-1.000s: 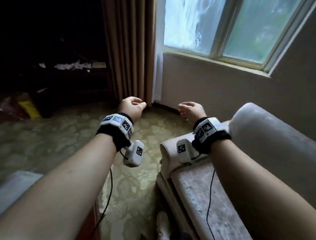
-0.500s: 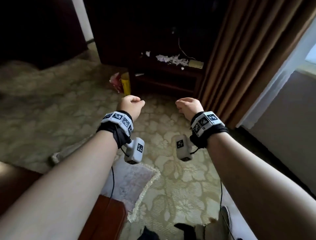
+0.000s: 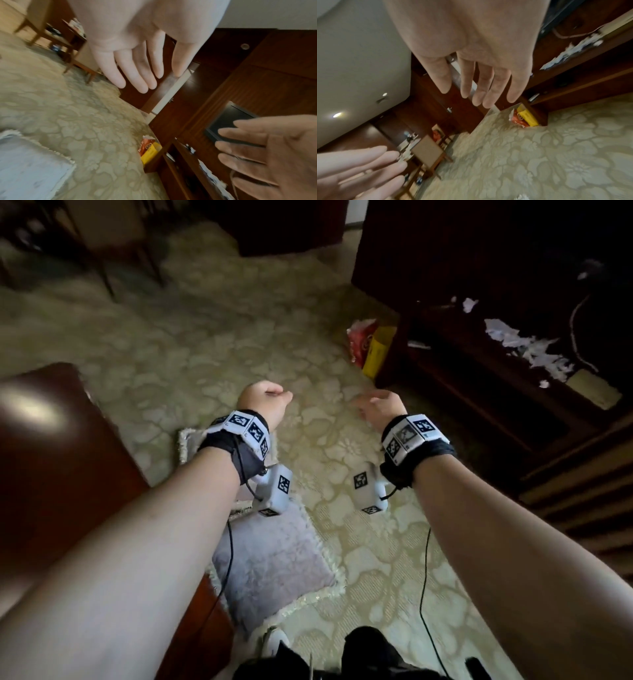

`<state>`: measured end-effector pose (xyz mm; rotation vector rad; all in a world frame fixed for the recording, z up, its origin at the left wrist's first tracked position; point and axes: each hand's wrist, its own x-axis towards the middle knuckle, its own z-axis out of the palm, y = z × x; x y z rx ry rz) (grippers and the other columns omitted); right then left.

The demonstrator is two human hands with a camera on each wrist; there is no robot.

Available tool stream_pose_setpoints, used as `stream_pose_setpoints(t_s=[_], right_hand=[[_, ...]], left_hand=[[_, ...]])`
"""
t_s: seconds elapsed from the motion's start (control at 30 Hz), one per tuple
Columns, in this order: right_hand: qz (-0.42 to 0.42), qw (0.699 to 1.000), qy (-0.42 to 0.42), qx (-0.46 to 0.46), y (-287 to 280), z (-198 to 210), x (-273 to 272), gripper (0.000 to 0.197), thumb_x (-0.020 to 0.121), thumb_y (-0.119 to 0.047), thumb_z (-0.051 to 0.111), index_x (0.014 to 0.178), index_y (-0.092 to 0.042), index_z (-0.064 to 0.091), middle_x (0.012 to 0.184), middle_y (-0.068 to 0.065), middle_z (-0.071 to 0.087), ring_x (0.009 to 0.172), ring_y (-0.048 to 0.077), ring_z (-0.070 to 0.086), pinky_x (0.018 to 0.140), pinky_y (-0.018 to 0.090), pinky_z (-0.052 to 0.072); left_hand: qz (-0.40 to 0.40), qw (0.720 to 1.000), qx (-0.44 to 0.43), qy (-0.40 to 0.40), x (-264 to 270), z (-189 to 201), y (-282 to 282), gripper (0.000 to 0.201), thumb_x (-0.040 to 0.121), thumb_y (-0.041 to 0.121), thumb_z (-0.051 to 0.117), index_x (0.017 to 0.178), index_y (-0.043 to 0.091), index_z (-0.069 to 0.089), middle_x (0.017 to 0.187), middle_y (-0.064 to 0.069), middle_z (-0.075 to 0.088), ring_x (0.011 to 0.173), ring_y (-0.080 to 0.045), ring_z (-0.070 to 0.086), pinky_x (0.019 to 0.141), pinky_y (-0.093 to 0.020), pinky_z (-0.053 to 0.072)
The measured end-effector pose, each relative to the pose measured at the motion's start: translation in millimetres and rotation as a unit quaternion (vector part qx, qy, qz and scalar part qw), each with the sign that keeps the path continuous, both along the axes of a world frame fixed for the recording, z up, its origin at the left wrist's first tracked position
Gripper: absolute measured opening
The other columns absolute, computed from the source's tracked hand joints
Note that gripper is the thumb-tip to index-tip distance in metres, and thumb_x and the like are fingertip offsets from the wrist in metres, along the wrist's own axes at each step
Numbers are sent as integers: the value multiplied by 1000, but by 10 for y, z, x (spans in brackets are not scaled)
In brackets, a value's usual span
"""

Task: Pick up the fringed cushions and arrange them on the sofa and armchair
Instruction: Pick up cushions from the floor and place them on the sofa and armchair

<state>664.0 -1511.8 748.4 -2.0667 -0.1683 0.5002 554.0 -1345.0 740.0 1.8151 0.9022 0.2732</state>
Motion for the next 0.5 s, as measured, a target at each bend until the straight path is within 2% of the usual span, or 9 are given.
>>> stream_pose_setpoints(t_s=[0.07, 0.13, 0.2, 0.23, 0.3, 0.37, 0.4, 0.43, 0.5], right_hand=[[60, 998, 10, -33, 363, -95, 271, 25, 97, -16, 59, 116, -7, 71, 96, 2, 63, 96, 14, 56, 65, 18, 43], [111, 992, 23, -51, 731, -208, 500, 22, 98, -20, 58, 113, -12, 72, 106, 1, 65, 102, 15, 60, 65, 18, 43], [166, 984, 46, -52, 1132, -323, 671, 12, 97, -20, 59, 95, -19, 71, 112, 2, 67, 108, 18, 61, 79, 26, 47], [201, 977, 51, -52, 1329, -400, 731, 11, 97, -19, 60, 92, -19, 70, 115, 4, 67, 110, 20, 61, 87, 30, 47], [283, 956, 57, -54, 1706, -535, 728, 18, 97, -20, 61, 110, -11, 69, 123, 8, 67, 112, 22, 61, 95, 32, 45], [362, 928, 62, -58, 2056, -703, 639, 33, 96, -22, 62, 123, -4, 66, 124, 11, 67, 111, 24, 61, 95, 34, 46], [403, 910, 55, -78, 2155, -804, 580, 36, 96, -23, 61, 125, -2, 65, 118, 12, 66, 106, 23, 59, 95, 35, 47], [451, 885, 45, -106, 2223, -931, 507, 38, 97, -24, 59, 127, -1, 64, 112, 10, 64, 102, 20, 56, 95, 35, 48], [537, 828, 25, -159, 2305, -1180, 336, 38, 100, -24, 53, 130, -2, 61, 108, 3, 54, 99, 15, 49, 100, 36, 47]], left_hand=[[48, 999, 2, 12, 87, -54, 253, 28, 93, 29, 66, 116, 14, 72, 113, -6, 74, 107, -26, 67, 92, -28, 52], [88, 996, 5, 25, 115, -128, 497, 28, 93, 29, 65, 116, 14, 72, 116, -6, 73, 109, -26, 66, 98, -32, 52], [149, 988, -4, 45, 87, -223, 698, 28, 94, 28, 64, 117, 13, 71, 117, -6, 72, 107, -26, 66, 96, -29, 50], [188, 981, -16, 50, 40, -269, 763, 27, 95, 28, 64, 116, 13, 71, 117, -7, 72, 110, -27, 66, 92, -27, 48], [261, 963, -32, 62, -128, -377, 829, 17, 93, 31, 64, 98, 18, 71, 112, -10, 69, 115, -30, 64, 91, -26, 45], [340, 936, -51, 78, -339, -535, 775, 22, 86, 43, 65, 78, 22, 64, 102, -8, 62, 106, -30, 62, 96, -32, 48], [374, 920, -69, 89, -439, -646, 704, 23, 86, 43, 66, 84, 20, 67, 103, -6, 64, 104, -28, 62, 97, -33, 48], [407, 904, -87, 102, -546, -774, 602, 26, 89, 38, 66, 99, 15, 72, 109, -5, 67, 106, -26, 62, 96, -32, 49], [455, 874, -115, 127, -748, -1027, 366, 33, 95, 29, 63, 120, 10, 70, 121, -7, 70, 105, -23, 63, 94, -30, 49]])
